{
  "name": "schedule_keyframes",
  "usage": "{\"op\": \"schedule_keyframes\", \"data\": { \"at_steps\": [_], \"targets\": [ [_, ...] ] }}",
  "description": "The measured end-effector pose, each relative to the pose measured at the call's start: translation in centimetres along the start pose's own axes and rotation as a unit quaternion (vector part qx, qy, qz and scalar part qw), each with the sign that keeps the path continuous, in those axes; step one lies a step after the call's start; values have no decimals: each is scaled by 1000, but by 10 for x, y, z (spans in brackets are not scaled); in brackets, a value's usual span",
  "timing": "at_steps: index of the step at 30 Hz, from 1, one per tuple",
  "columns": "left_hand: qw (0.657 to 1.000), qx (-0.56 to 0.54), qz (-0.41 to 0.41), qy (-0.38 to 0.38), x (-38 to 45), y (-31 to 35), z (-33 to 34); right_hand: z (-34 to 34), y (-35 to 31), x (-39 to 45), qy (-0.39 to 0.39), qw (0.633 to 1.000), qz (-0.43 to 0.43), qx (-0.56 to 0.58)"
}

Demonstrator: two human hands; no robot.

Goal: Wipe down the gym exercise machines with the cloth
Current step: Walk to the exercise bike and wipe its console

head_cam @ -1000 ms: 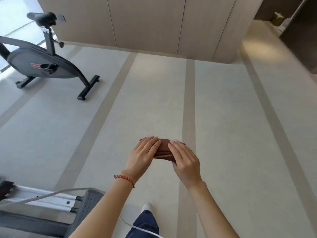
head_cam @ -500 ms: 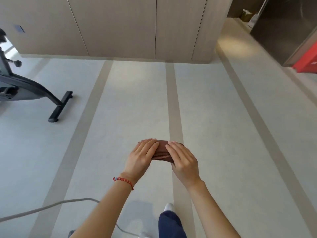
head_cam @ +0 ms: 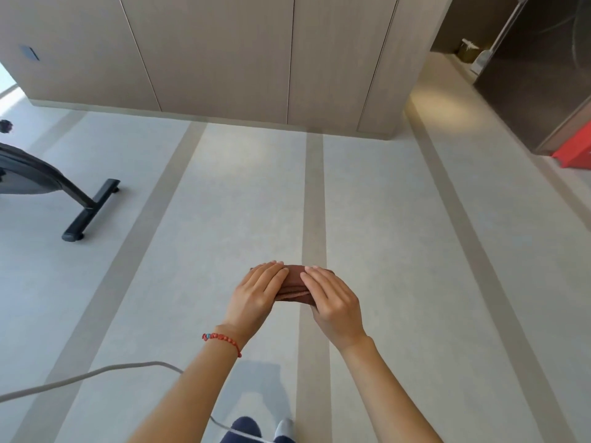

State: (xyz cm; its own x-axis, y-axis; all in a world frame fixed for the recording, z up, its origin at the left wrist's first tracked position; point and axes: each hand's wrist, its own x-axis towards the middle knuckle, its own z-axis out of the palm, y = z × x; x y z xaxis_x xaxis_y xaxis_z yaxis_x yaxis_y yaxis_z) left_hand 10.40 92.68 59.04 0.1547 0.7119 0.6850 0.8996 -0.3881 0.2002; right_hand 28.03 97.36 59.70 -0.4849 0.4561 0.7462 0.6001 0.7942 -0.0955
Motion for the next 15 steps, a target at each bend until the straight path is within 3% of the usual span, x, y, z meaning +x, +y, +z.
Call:
{"op": "schedule_keyframes", "data": {
  "at_steps": [15],
  "targets": [
    [1000,2,3,14,98,-131,73,111,83,103,-15,1000,9,3]
  ]
}}
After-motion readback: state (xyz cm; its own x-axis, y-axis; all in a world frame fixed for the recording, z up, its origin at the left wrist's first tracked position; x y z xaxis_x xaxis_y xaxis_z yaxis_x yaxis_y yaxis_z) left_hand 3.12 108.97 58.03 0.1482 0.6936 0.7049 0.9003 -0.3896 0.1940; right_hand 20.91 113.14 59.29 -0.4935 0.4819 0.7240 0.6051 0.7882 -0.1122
